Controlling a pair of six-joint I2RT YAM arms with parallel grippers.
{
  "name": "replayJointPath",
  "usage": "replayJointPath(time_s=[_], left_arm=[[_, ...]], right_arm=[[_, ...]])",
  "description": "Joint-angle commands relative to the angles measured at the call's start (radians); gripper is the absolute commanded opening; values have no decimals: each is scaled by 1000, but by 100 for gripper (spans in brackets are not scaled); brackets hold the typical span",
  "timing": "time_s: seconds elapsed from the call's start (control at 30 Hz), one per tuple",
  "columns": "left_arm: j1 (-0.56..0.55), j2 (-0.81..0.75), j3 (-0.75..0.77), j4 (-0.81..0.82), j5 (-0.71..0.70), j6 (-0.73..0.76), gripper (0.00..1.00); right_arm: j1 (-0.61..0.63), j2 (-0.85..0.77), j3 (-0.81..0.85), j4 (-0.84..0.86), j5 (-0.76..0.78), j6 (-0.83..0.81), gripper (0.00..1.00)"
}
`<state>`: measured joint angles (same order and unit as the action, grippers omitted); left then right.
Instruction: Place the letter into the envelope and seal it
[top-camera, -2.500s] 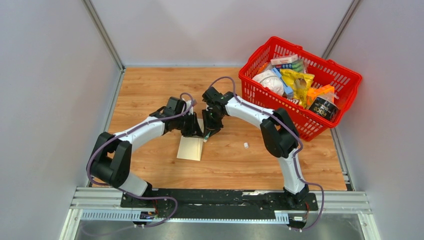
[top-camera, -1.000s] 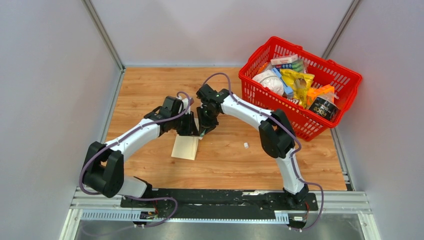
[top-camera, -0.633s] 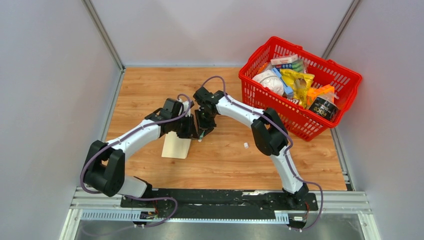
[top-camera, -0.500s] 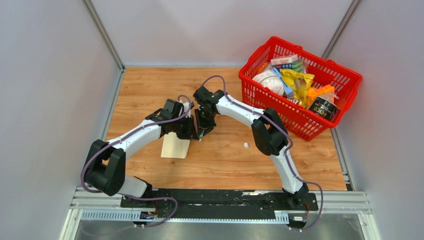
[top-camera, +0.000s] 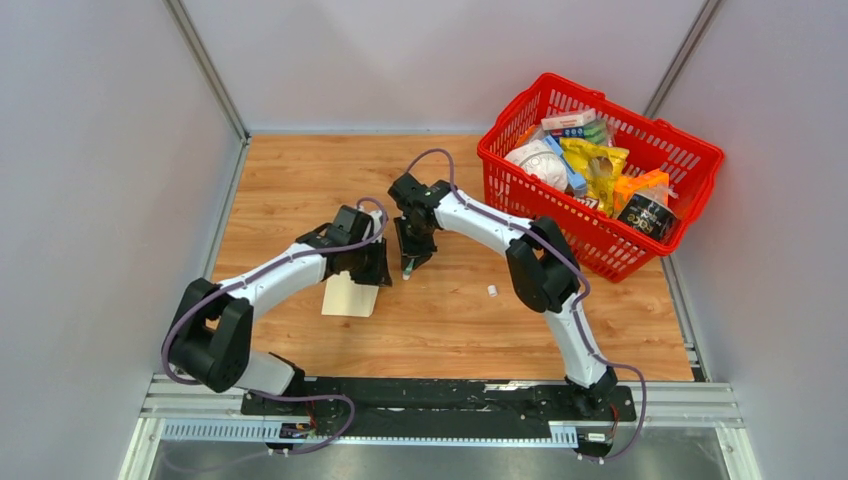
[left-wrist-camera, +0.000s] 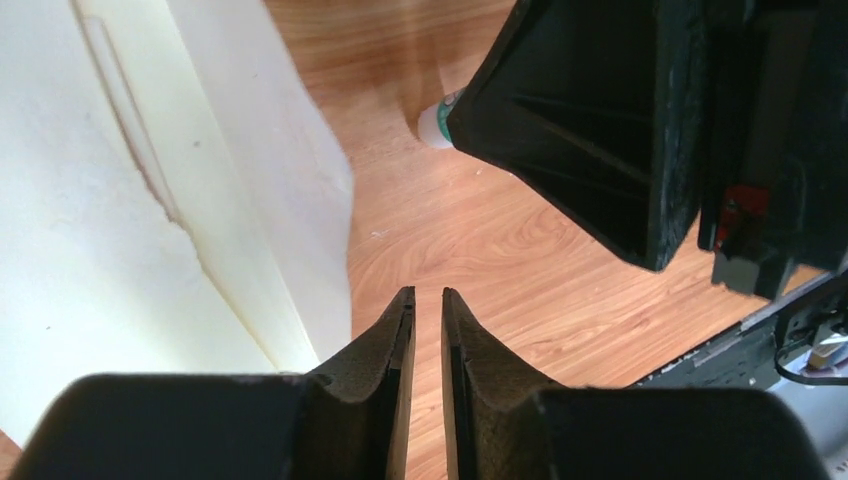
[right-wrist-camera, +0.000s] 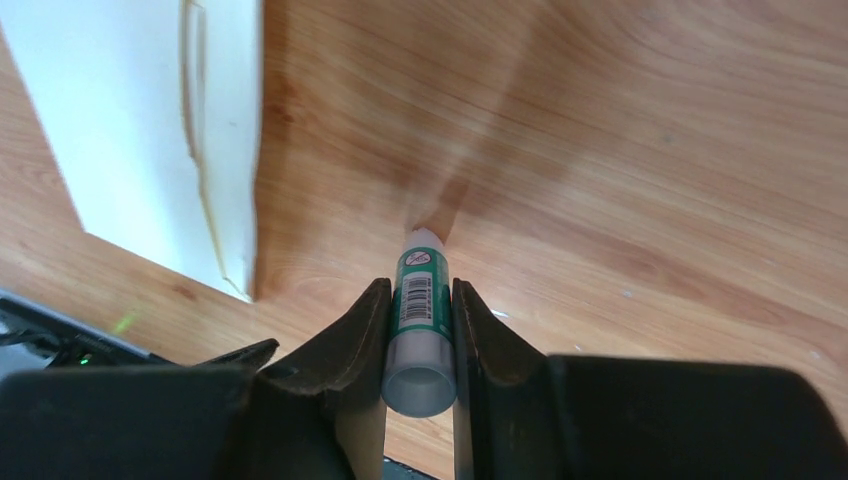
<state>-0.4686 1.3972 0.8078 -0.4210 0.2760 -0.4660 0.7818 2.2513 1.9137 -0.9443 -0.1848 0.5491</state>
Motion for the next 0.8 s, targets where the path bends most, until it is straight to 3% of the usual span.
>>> replayJointPath(time_s=[0.0,0.17,0.3,0.37,0.43,0.6,0.77], left_arm=[[-70,48,99,-12,-108,24,24],[-116,59,143,-64,-268,36,26],[-146,-62,156,-110,-406,27,32],[-133,-127,159,-172,-608,3,34],[-60,-135,159,-208,-620,-8,34],[100,9,133,-171,-640,-39,19],[150,121,88,-84,-561,-49,8]], right_arm=[[-26,-143,-76,5,116,12,0],[-41,-222,-134,29,154,14,0],[-41,-255,-150,41,162,12,0],[-41,-263,-159,59,145,14,0],[-41,-260,-166,93,107,15,0],[-33,-219,-142,117,12,-3,0],[-24,-199,-133,113,-36,-40,0]])
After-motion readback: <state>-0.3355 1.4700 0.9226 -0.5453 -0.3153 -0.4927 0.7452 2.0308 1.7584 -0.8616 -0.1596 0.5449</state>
